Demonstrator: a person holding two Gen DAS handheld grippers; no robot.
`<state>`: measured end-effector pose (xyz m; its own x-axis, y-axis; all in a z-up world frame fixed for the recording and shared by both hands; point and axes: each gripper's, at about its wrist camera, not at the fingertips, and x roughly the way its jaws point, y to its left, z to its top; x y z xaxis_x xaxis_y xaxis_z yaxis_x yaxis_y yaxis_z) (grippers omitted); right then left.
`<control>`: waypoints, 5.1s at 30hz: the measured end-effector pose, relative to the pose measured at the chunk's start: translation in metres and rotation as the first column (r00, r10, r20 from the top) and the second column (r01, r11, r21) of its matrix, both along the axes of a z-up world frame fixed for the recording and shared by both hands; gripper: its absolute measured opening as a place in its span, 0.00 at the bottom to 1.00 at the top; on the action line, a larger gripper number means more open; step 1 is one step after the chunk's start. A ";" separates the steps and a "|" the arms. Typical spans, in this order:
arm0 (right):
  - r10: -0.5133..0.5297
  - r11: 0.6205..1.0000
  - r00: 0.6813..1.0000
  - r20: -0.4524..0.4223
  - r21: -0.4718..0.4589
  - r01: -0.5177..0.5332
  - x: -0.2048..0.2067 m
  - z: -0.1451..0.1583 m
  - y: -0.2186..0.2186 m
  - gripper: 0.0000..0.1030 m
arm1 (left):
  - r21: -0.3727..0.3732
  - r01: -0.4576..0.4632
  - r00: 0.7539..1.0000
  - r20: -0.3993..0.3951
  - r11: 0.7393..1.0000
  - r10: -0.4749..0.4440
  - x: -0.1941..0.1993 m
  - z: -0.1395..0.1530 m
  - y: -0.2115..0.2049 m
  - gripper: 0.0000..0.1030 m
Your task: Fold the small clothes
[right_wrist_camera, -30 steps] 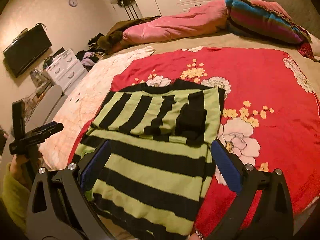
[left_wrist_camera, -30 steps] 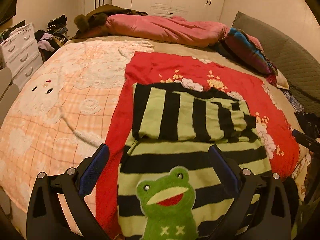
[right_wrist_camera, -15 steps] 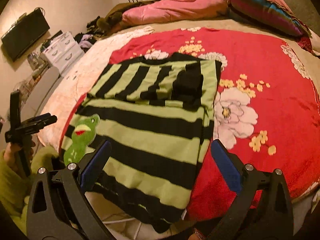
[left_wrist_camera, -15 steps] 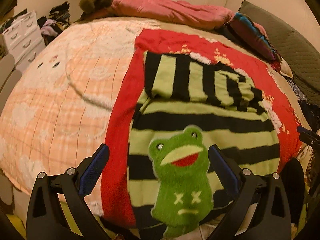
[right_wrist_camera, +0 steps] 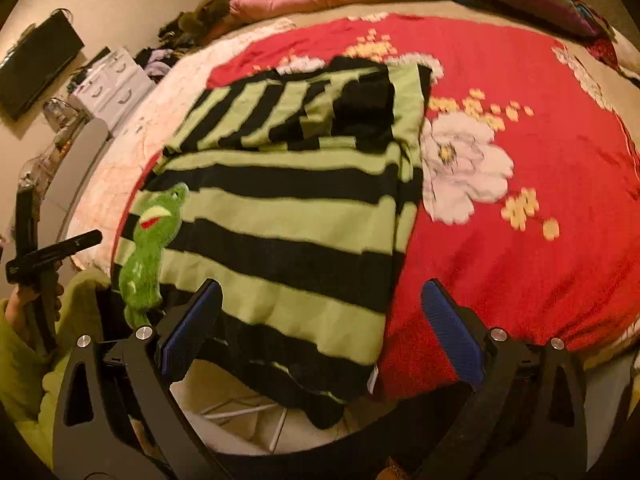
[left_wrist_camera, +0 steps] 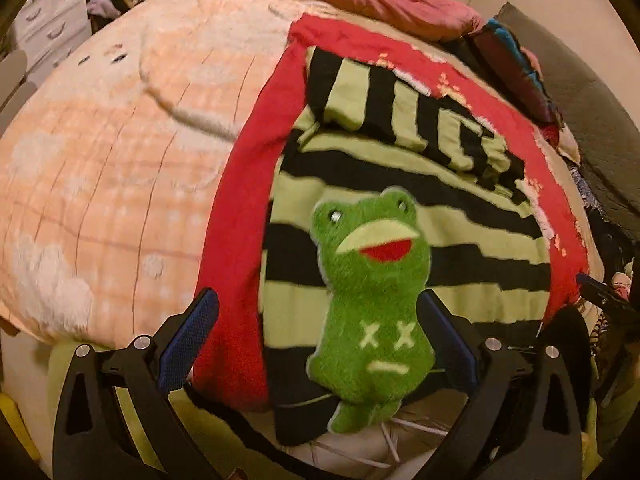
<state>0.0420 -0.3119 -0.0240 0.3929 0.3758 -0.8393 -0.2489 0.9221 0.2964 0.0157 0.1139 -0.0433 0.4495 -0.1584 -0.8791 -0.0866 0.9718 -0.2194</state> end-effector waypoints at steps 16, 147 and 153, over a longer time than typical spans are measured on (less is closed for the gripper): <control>-0.002 0.997 0.981 -0.194 -0.078 -0.014 -0.003 -0.048 0.010 0.91 | -0.043 -0.011 0.993 -0.116 0.999 0.006 -0.016 -0.034 0.008 0.81; -0.013 1.000 0.992 0.123 -0.011 0.015 0.224 -0.020 0.022 0.72 | 0.029 0.098 0.980 0.174 0.995 -0.101 0.212 0.019 -0.005 0.72; -0.026 1.000 0.994 0.108 -0.011 0.028 0.231 -0.029 0.024 0.69 | -0.007 0.121 0.981 0.154 0.993 -0.118 0.229 0.008 -0.019 0.68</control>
